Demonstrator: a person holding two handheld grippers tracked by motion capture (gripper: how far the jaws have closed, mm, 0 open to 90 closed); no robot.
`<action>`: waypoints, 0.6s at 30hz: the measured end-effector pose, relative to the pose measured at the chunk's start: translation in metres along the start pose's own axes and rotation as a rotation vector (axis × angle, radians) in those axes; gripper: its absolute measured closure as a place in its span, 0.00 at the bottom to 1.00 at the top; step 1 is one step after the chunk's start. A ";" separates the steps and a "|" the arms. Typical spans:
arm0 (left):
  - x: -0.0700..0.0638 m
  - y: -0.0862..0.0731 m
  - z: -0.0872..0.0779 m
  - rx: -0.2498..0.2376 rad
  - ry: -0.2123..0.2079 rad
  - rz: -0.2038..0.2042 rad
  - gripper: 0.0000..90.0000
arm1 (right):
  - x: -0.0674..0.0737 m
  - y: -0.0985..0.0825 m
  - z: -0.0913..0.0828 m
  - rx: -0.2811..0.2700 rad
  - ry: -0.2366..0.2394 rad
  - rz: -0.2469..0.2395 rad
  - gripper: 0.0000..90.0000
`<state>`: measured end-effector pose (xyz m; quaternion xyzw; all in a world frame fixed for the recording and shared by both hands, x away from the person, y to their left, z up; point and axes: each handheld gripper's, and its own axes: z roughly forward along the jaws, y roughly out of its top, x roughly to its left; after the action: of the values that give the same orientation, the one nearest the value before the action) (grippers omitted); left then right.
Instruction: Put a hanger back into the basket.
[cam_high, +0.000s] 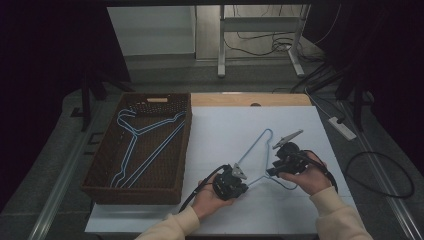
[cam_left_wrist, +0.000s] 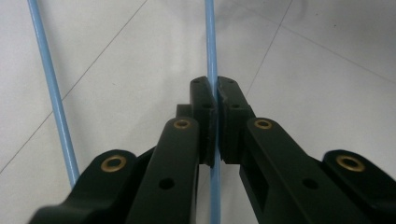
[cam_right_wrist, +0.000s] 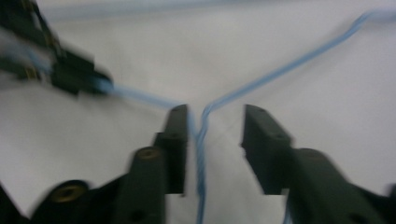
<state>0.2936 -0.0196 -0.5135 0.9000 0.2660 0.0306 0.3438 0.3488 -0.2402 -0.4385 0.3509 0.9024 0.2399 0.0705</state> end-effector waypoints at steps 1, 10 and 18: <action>0.000 0.000 -0.001 0.000 0.001 0.003 0.97 | -0.002 -0.001 -0.005 -0.050 0.000 0.017 0.57; 0.004 -0.004 -0.016 -0.067 0.001 -0.040 0.97 | -0.028 -0.028 -0.040 -0.397 -0.063 0.175 0.49; 0.006 -0.012 -0.037 -0.127 0.005 -0.074 0.97 | -0.038 -0.058 -0.037 -0.493 -0.100 0.181 0.43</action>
<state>0.2844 0.0134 -0.4936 0.8659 0.2973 0.0370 0.4007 0.3309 -0.3168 -0.4358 0.4138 0.7771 0.4403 0.1764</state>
